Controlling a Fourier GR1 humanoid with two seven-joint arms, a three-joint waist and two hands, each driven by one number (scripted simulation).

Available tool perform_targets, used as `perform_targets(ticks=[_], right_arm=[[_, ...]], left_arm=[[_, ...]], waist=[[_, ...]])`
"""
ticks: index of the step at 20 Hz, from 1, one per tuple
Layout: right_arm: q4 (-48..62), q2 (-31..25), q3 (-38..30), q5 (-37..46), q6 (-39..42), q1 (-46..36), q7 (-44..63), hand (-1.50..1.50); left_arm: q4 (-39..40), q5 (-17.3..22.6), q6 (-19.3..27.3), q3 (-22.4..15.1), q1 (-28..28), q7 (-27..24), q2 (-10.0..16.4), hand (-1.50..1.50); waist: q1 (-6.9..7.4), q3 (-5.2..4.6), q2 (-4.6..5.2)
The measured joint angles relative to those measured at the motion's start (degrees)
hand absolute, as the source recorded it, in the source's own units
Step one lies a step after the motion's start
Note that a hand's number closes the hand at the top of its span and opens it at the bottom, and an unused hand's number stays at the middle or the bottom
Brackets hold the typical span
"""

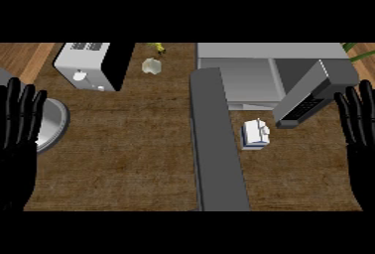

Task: Pick up the milk, place it into the microwave and close the microwave

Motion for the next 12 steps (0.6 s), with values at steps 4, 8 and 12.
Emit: perform_targets(ticks=[4,8,12], right_arm=[[1.54,-1.85,-1.36,-4.26,4.01,-1.52,-0.17,-1.50],[3.23,-4.06,-1.02,-10.42,10.68,-2.16,-0.75,-1.50],[2.20,-5.50,-0.79,-14.29,15.41,0.26,-1.07,-1.50]], left_arm=[[-0.01,-3.21,1.66,-3.19,0.28,-1.72,-2.31,-1.50],[-0.56,-3.70,7.26,-8.28,2.78,-0.76,-3.99,-1.50],[-1.46,-2.11,13.03,-13.70,8.39,-1.57,-4.64,-1.50]], waist=[[0.39,0.72,-0.07],[0.57,1.00,-0.10],[0.65,1.08,-0.19]])
